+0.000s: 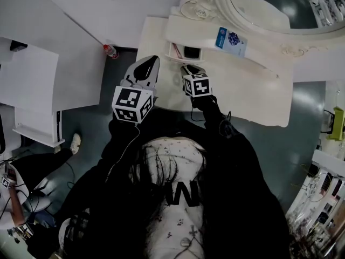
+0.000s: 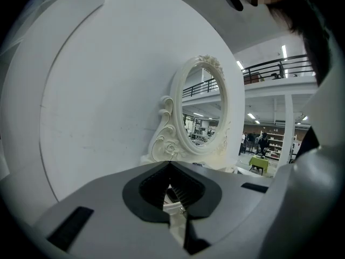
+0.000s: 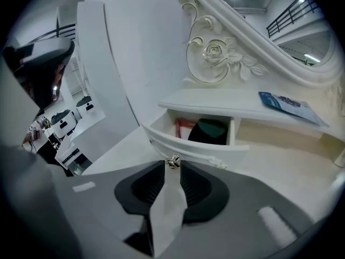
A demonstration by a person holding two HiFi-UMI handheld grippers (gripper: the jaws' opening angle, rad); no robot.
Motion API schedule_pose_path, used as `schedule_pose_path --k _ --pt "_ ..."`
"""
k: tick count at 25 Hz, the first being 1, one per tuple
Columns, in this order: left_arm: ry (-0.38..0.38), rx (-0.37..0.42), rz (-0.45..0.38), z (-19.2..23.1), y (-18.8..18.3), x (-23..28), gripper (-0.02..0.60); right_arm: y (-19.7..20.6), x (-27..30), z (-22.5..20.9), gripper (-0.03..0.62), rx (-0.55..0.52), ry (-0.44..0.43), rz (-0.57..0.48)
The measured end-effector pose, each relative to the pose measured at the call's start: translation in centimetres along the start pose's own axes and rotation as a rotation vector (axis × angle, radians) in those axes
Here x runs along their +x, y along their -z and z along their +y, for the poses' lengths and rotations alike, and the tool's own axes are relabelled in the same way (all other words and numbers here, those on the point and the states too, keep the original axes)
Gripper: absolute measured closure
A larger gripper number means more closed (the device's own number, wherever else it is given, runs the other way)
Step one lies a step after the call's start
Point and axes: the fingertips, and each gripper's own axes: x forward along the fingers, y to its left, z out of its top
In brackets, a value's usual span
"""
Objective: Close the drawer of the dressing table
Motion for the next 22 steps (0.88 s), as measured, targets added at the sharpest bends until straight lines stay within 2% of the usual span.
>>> schedule_pose_path --k 5,22 --pt "0.006 -0.001 0.005 0.0 0.2 0.2 0.581 0.1 0.5 -0.2 0.499 -0.001 0.01 0.02" --pt "-0.015 0.03 0.036 1.1 0.7 -0.1 0.581 -1.6 2.1 -1.5 0.505 0.046 0.015 -0.025"
